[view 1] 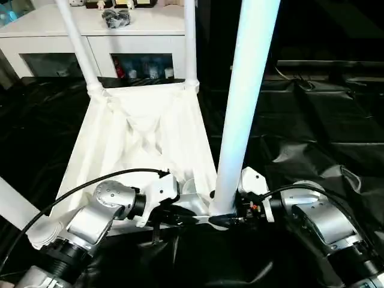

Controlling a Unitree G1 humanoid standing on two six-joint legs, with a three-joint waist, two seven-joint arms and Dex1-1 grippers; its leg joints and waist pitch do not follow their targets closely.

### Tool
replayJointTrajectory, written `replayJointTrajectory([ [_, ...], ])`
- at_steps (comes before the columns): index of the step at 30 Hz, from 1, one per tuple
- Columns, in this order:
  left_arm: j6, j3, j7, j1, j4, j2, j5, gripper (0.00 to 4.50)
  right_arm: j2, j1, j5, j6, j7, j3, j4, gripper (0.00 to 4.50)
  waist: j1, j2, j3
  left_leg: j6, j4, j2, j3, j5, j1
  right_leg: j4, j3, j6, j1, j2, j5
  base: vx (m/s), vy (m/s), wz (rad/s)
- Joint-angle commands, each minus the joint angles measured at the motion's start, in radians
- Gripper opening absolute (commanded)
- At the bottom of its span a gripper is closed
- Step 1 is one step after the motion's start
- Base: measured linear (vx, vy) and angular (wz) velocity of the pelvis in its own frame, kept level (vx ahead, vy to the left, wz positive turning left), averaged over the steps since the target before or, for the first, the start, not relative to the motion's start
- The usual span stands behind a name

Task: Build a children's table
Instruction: Rotate leg to tighten

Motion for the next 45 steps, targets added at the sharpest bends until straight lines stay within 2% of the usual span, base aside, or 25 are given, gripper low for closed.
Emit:
replayJointTrajectory([
  [1,0.0,-0.013,0.051,-0.005,0.027,-0.034,0.015,0.0,0.032,0.018,-0.003,0.011,-0.028,0.027,-0.018,2.7,-0.005,-0.015,-0.036,0.035,-0.086,0.094,-0.04,-0.25,0.018,-0.084,0.055,-0.229,0.018,-0.099,-0.237,0.0,0.0,0.0],
  [3,0.002,-0.002,0.094,-0.007,0.035,-0.046,0.028,0.0,0.05,0.024,-0.016,0.006,-0.071,0.02,-0.006,2.7,-0.009,-0.012,-0.032,0.016,-0.09,0.095,-0.041,-0.29,0.022,-0.09,0.057,-0.218,0.014,-0.1,-0.293,0.0,0.0,0.0],
  [4,0.027,0.021,0.177,-0.013,0.041,-0.076,0.042,0.0,0.102,0.026,-0.054,-0.011,-0.2,-0.005,0.043,2.7,-0.015,-0.012,-0.03,-0.001,-0.092,0.093,-0.044,-0.317,0.022,-0.091,0.057,-0.21,0.013,-0.1,-0.335,0.0,0.0,0.0],
  [6,0.038,0.033,0.212,-0.014,0.042,-0.091,0.044,0.0,0.128,0.022,-0.066,-0.003,-0.26,-0.02,0.068,2.69,-0.031,-0.016,-0.026,-0.034,-0.098,0.088,-0.052,-0.37,0.018,-0.096,0.054,-0.182,0.013,-0.102,-0.431,0.0,0.0,0.0],
  [7,0.073,0.053,0.278,-0.012,0.031,-0.126,0.045,0.0,0.187,0.011,-0.088,0.015,-0.4,-0.055,0.122,2.69,-0.036,-0.015,-0.027,-0.039,-0.098,0.087,-0.055,-0.374,0.016,-0.096,0.053,-0.175,0.014,-0.103,-0.444,0.0,0.0,0.0],
  [8,0.073,0.053,0.278,-0.012,0.031,-0.126,0.045,0.0,0.187,0.011,-0.088,0.015,-0.4,-0.055,0.122,2.69,-0.045,-0.015,-0.024,-0.045,-0.098,0.086,-0.056,-0.394,0.017,-0.102,0.054,-0.164,0.008,-0.103,-0.477,0.0,0.0,0.0],
  [10,0.123,0.061,0.362,-0.011,0.016,-0.174,0.062,0.0,0.256,-0.003,-0.109,0.045,-0.557,-0.091,0.176,2.69,-0.052,-0.015,-0.024,-0.044,-0.097,0.083,-0.059,-0.409,0.016,-0.105,0.054,-0.149,0.007,-0.106,-0.521,0.0,0.0,0.0],
  [11,0.16,0.065,0.431,-0.014,0.01,-0.219,0.077,0.0,0.308,-0.014,-0.127,0.071,-0.669,-0.108,0.212,2.69,-0.061,-0.015,-0.021,-0.053,-0.096,0.081,-0.064,-0.438,0.019,-0.112,0.052,-0.126,-0.001,-0.105,-0.582,0.0,0.0,0.0],
  [12,0.162,0.066,0.435,-0.014,0.01,-0.222,0.078,0.0,0.31,-0.015,-0.128,0.073,-0.673,-0.108,0.214,2.69,-0.066,-0.02,-0.021,-0.056,-0.097,0.08,-0.065,-0.443,0.02,-0.113,0.052,-0.122,-0.002,-0.104,-0.59,0.0,0.0,0.0],
  [15,0.186,0.064,0.515,-0.025,0.016,-0.303,0.094,0.0,0.38,-0.033,-0.162,0.069,-0.758,-0.095,0.258,2.69,-0.077,-0.014,-0.019,-0.056,-0.097,0.078,-0.07,-0.48,0.021,-0.122,0.05,-0.099,-0.007,-0.104,-0.619,0.0,0.0,0.0],
  [16,0.187,0.059,0.525,-0.027,0.018,-0.317,0.096,0.0,0.394,-0.036,-0.17,0.06,-0.756,-0.083,0.265,2.69,-0.079,-0.012,-0.022,-0.057,-0.099,0.079,-0.071,-0.481,0.02,-0.121,0.05,-0.099,-0.004,-0.103,-0.591,0.0,0.0,0.0],
  [17,0.189,0.046,0.52,-0.024,0.014,-0.329,0.097,0.0,0.411,-0.036,-0.163,0.059,-0.738,-0.075,0.266,3.04,-0.081,-0.008,-0.021,-0.055,-0.101,0.08,-0.071,-0.487,0.019,-0.121,0.05,-0.102,-0.005,-0.102,-0.575,0.0,0.0,0.0],
  [20,0.185,0.028,0.496,-0.019,0.005,-0.324,0.095,0.0,0.425,-0.035,-0.119,0.074,-0.691,-0.083,0.242,3.47,-0.079,-0.011,-0.025,-0.037,-0.104,0.083,-0.064,-0.459,0.019,-0.117,0.055,-0.132,-0.004,-0.098,-0.456,0.0,0.0,0.0],
  [23,0.165,0.024,0.474,-0.014,0.0,-0.306,0.096,0.0,0.413,-0.041,-0.111,0.07,-0.664,-0.081,0.232,3.66,-0.077,-0.011,-0.025,-0.027,-0.104,0.083,-0.061,-0.437,0.016,-0.113,0.058,-0.15,-0.001,-0.099,-0.424,0.0,0.0,0.0],
  [27,0.123,0.025,0.364,0.016,-0.033,-0.23,0.072,0.0,0.325,-0.053,-0.064,0.038,-0.516,-0.09,0.179,3.92,-0.072,-0.013,-0.029,-0.011,-0.1,0.083,-0.057,-0.411,0.015,-0.114,0.06,-0.158,0.002,-0.103,-0.414,0.0,0.0,0.0],
  [28,0.113,0.025,0.343,0.021,-0.038,-0.215,0.066,0.0,0.305,-0.053,-0.054,0.04,-0.481,-0.091,0.164,4.21,-0.067,-0.012,-0.031,-0.002,-0.099,0.086,-0.056,-0.384,0.016,-0.112,0.06,-0.166,0.005,-0.103,-0.382,0.0,0.0,0.0],
  [29,0.11,0.026,0.328,0.024,-0.042,-0.205,0.062,0.0,0.291,-0.053,-0.048,0.042,-0.451,-0.092,0.153,4.21,-0.061,-0.015,-0.033,0.012,-0.098,0.086,-0.051,-0.345,0.014,-0.108,0.061,-0.179,0.006,-0.099,-0.327,0.0,0.0,0.0],
  [30,0.108,0.027,0.321,0.025,-0.043,-0.2,0.061,0.0,0.283,-0.053,-0.046,0.041,-0.438,-0.09,0.147,4.28,-0.061,-0.015,-0.033,0.012,-0.098,0.086,-0.051,-0.345,0.014,-0.108,0.061,-0.179,0.006,-0.099,-0.327,0.0,0.0,0.0],
  [32,0.096,0.029,0.242,0.033,-0.045,-0.145,0.045,0.0,0.17,-0.033,-0.024,0.03,-0.256,-0.05,0.071,4.28,-0.042,-0.014,-0.037,0.042,-0.09,0.088,-0.041,-0.286,0.022,-0.103,0.061,-0.203,0.007,-0.098,-0.256,0.0,0.0,0.0],
  [33,0.093,0.029,0.231,0.033,-0.044,-0.137,0.044,0.0,0.153,-0.029,-0.019,0.03,-0.228,-0.044,0.06,4.28,-0.038,-0.014,-0.038,0.051,-0.09,0.089,-0.04,-0.267,0.021,-0.101,0.061,-0.206,0.01,-0.097,-0.236,0.054,-0.02,0.1],
  [37,0.071,0.028,0.148,0.034,-0.041,-0.091,0.022,0.0,0.065,-0.007,0.008,0.023,-0.089,-0.021,0.004,4.28,-0.017,-0.015,-0.05,0.107,-0.075,0.09,-0.035,-0.105,0.015,-0.071,0.052,-0.249,0.022,-0.093,0.012,0.057,-0.005,0.04],
  [39,0.066,0.028,0.105,0.03,-0.037,-0.071,0.005,0.0,0.035,-0.005,0.014,0.02,-0.037,-0.015,-0.006,4.11,-0.009,-0.015,-0.051,0.129,-0.071,0.091,-0.033,-0.08,0.015,-0.065,0.05,-0.262,0.021,-0.093,0.054,0.026,0.001,0.01],
  [40,0.068,0.026,0.069,0.026,-0.034,-0.052,-0.006,0.0,0.018,-0.006,0.02,0.02,-0.008,-0.012,-0.01,3.93,-0.007,-0.023,-0.052,0.14,-0.07,0.091,-0.033,-0.065,0.01,-0.06,0.049,-0.266,0.026,-0.095,0.068,0.0,0.0,0.0],
  [43,0.059,0.022,0.013,0.016,-0.024,-0.022,-0.013,0.0,0.003,-0.011,0.03,0.021,0.021,-0.011,-0.013,3.82,-0.003,-0.023,-0.05,0.145,-0.069,0.092,-0.032,-0.081,0.01,-0.063,0.045,-0.267,0.022,-0.094,0.016,0.0,0.0,0.0],
  [45,0.054,0.017,-0.006,0.012,-0.02,-0.009,-0.013,0.0,0.0,-0.016,0.032,0.02,0.03,-0.008,-0.012,3.57,-0.002,-0.021,-0.047,0.126,-0.072,0.094,-0.034,-0.11,0.01,-0.067,0.046,-0.263,0.019,-0.094,-0.047,0.0,0.0,0.0],
])
